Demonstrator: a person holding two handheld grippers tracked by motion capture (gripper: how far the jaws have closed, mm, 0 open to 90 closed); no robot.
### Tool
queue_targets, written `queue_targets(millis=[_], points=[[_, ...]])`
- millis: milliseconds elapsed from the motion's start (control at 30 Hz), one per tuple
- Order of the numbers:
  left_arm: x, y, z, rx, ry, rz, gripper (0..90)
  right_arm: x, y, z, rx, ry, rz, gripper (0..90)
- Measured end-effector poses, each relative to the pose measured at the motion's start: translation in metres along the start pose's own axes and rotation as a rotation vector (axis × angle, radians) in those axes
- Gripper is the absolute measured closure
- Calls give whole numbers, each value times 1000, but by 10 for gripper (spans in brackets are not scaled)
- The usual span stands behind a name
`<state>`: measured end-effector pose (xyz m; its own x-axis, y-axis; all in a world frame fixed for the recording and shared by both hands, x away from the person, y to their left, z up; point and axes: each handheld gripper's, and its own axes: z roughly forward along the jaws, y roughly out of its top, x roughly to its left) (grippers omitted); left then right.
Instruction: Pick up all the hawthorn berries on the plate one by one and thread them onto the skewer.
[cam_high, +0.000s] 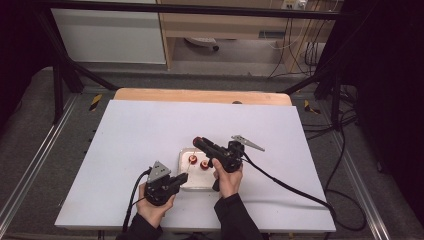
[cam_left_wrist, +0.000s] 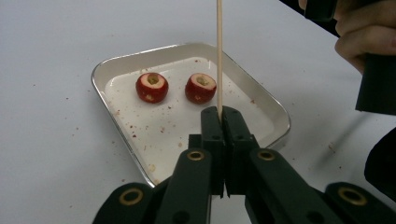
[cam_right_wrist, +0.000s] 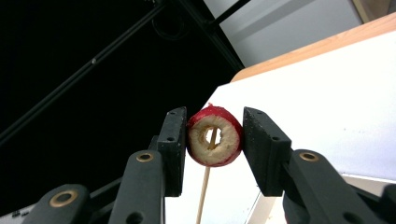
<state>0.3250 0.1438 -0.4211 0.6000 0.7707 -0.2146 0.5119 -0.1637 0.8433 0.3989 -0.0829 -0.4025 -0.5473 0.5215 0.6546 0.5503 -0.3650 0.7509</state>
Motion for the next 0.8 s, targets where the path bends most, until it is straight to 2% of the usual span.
queue_targets(millis=[133,200,333,800], points=[[1,2,-2,-16,6,-1,887,0,-7,1,30,6,-5,618],[2,3,-2,-9,7,-7,887,0,-17,2,60,9,-5,618],[3,1,0,-6,13,-4,887,2,-27,1,83,9,-14,618],[3,1,2,5,13,8,887,7,-50,-2,140,15,-47,618]])
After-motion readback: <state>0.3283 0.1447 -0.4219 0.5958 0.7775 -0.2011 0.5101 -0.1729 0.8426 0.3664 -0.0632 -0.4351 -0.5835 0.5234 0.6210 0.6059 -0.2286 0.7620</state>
